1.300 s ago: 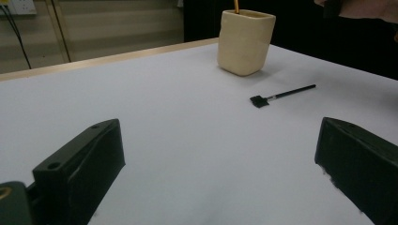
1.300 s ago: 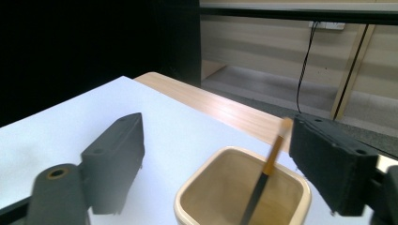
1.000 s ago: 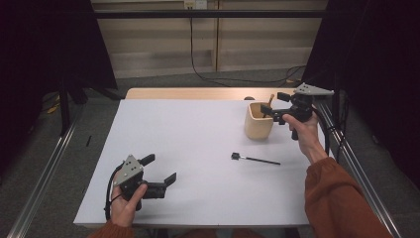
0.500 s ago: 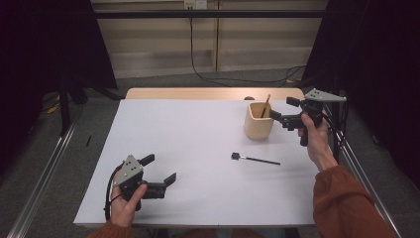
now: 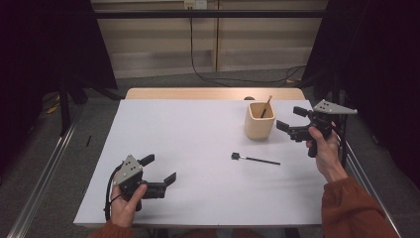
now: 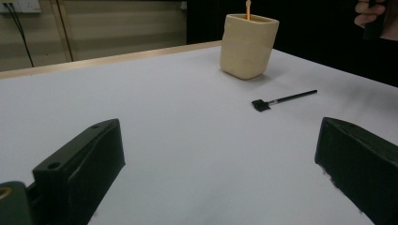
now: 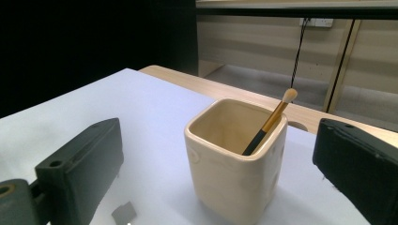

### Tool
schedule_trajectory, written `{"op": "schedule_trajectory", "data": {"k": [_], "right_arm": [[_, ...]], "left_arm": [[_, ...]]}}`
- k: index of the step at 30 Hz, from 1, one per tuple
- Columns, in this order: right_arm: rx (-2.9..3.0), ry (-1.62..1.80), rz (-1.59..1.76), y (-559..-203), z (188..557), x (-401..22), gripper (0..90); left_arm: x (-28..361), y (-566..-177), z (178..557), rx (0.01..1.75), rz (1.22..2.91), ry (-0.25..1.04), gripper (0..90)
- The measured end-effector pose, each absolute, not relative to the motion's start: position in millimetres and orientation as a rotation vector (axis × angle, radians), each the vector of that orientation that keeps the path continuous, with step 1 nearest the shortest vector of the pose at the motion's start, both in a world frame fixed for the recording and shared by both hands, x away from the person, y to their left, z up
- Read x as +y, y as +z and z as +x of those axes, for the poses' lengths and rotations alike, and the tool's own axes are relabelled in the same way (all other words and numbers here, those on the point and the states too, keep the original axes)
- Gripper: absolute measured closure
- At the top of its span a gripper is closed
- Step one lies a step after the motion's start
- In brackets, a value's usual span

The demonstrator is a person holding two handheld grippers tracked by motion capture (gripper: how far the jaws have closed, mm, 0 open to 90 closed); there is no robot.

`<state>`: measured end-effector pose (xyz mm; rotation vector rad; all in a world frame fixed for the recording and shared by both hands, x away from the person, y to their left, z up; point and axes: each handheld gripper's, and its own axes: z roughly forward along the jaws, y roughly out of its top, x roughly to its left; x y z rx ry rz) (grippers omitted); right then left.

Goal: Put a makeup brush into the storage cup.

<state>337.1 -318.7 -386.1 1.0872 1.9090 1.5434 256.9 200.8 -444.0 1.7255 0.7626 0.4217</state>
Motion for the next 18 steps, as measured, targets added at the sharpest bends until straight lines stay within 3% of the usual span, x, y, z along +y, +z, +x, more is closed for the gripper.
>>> {"op": "schedule_trajectory", "data": {"k": [18], "right_arm": [[1.871,1.538,1.116,-399,295,-323,1.6]], "left_arm": [[203,-443,258,0.776,1.704,0.413,1.7]]}}
